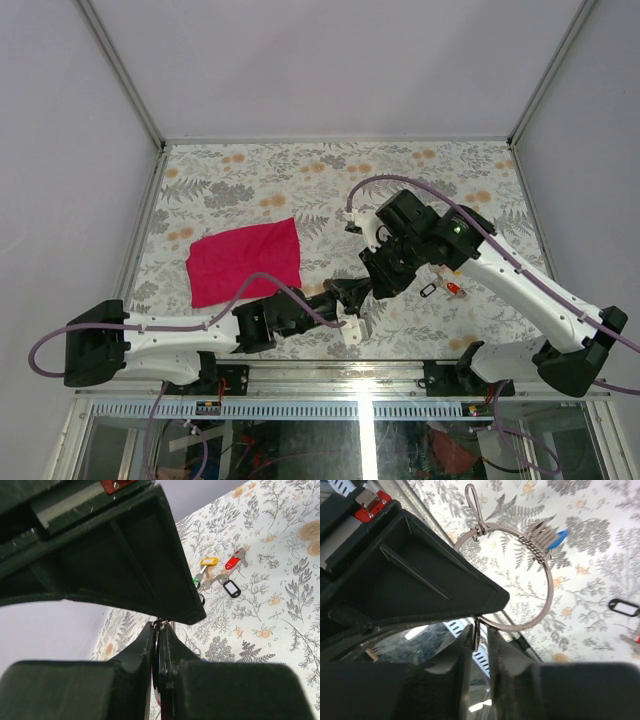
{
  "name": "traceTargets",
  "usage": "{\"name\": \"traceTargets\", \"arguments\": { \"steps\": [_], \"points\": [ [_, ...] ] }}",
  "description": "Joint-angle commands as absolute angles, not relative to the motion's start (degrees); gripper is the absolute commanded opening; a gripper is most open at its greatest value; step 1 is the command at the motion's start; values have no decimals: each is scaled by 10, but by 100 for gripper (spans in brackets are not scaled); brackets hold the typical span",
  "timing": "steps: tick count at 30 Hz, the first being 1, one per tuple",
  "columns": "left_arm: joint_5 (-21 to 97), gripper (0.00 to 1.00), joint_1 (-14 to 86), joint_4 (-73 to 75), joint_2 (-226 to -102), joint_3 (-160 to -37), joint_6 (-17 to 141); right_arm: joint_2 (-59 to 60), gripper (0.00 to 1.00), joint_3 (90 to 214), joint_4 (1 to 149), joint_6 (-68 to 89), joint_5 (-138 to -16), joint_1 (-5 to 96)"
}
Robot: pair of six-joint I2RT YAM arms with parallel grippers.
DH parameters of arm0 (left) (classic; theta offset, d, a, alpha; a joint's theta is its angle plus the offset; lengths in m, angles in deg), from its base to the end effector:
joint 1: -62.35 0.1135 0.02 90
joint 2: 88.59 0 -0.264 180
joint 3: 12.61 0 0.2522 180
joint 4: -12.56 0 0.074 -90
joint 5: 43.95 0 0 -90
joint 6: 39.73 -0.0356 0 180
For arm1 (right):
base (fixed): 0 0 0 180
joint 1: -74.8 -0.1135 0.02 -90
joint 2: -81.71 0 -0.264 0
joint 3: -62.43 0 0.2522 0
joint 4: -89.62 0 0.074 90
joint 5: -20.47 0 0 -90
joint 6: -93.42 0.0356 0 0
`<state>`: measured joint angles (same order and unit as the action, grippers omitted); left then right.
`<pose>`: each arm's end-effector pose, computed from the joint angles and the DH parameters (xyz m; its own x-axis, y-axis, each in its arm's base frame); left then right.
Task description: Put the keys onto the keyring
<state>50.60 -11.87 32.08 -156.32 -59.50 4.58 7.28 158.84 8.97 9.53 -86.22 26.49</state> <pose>0.0748 -0.2544 0.2656 0.6666 0.2641 -0.6970 0.6595 0.2268 0.7167 0.1515 0.1854 0.3699 -0.6516 -0.5783 -0.4909 -0.7495 0.5905 0.2993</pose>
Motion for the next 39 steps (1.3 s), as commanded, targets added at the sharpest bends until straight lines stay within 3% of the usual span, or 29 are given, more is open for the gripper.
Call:
{"name": "traceTargets", "arguments": {
  "steps": [1, 3, 5, 16, 20, 28, 39],
  "points": [
    [525, 0, -126, 346, -1546, -620, 86, 127, 30, 1594, 155, 92, -825, 266],
    [534, 0, -126, 342, -1544, -618, 106, 155, 39, 1582, 191, 89, -823, 267],
    [544, 0, -126, 347, -1540, -615, 132, 183, 42, 1561, 231, 88, -809, 266],
    [733, 0, -126, 316, -1546, -652, 361, 355, 42, 1383, 503, 147, -742, 267],
    [792, 0, -125, 254, -1553, -690, 436, 413, 45, 1312, 571, 79, -772, 267],
    [788, 0, -126, 200, -1563, -720, 489, 540, 43, 1136, 780, -53, -812, 267],
    [782, 0, -126, 195, -1571, -727, 486, 481, 41, 1163, 794, -49, -854, 266]
  ]
}}
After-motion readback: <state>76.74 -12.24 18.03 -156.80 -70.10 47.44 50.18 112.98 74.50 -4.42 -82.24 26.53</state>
